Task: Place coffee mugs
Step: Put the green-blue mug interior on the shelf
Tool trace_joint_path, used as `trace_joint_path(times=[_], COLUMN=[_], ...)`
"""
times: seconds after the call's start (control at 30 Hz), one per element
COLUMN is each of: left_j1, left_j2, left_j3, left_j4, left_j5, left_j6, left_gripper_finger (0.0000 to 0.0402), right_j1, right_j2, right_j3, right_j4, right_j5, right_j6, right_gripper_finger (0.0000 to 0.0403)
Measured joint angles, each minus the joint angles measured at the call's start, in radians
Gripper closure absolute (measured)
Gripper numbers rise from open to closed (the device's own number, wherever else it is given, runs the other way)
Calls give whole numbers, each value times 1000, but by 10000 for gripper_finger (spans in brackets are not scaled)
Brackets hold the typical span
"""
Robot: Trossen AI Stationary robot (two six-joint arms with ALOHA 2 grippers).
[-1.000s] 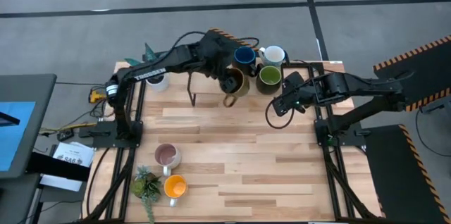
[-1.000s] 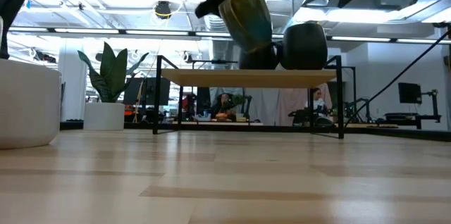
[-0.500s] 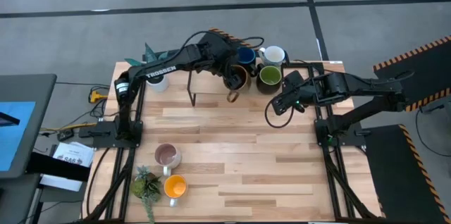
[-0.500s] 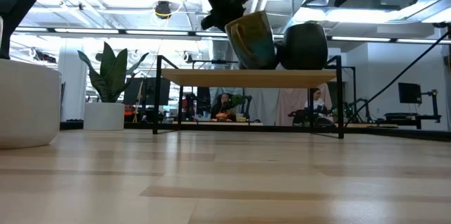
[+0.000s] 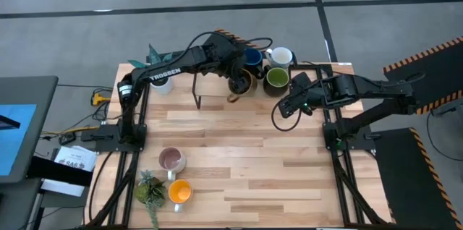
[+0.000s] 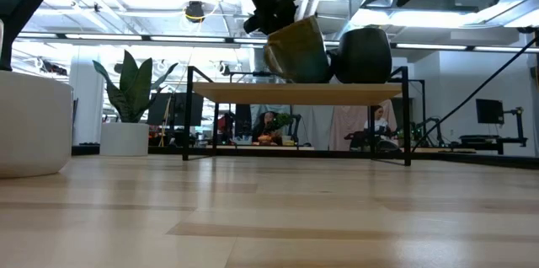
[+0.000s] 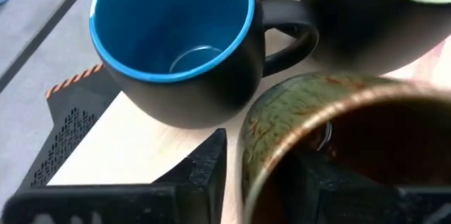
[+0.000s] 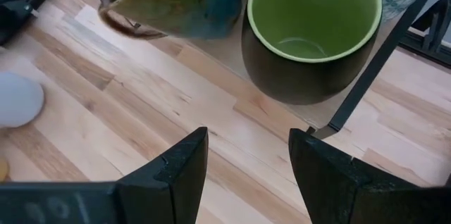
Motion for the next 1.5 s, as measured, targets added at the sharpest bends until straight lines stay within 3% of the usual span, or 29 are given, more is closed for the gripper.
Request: trace_joint_path(times=[0.27,0.67,0.93,1.1,1.3,1.5], left_j1=[0,0,0,0,-1,-2], left_j2=[0,-6,-7,-7,-7,-10], left_j3=[0,0,0,0,0,-1], left_j4=[42,87,92,92,95,150], left_j5=[-1,-1,-3,9,26,32], left_j6=[5,3,0,-17,-24,-25], left_gripper_finger=[285,283,282,282,282,282], right_j1=[0,0,-14,-72,-141,-234], right_j2=[0,0,5,21,17,16], right_j3=[0,0,1,1,1,1], right_j4=[8,51,475,556,535,491], right_j5=[0,1,-1,-31,-52,-145], right_j6=[0,-9,-276,-318,-366,-419], right_gripper_finger=[178,178,187,238,375,384])
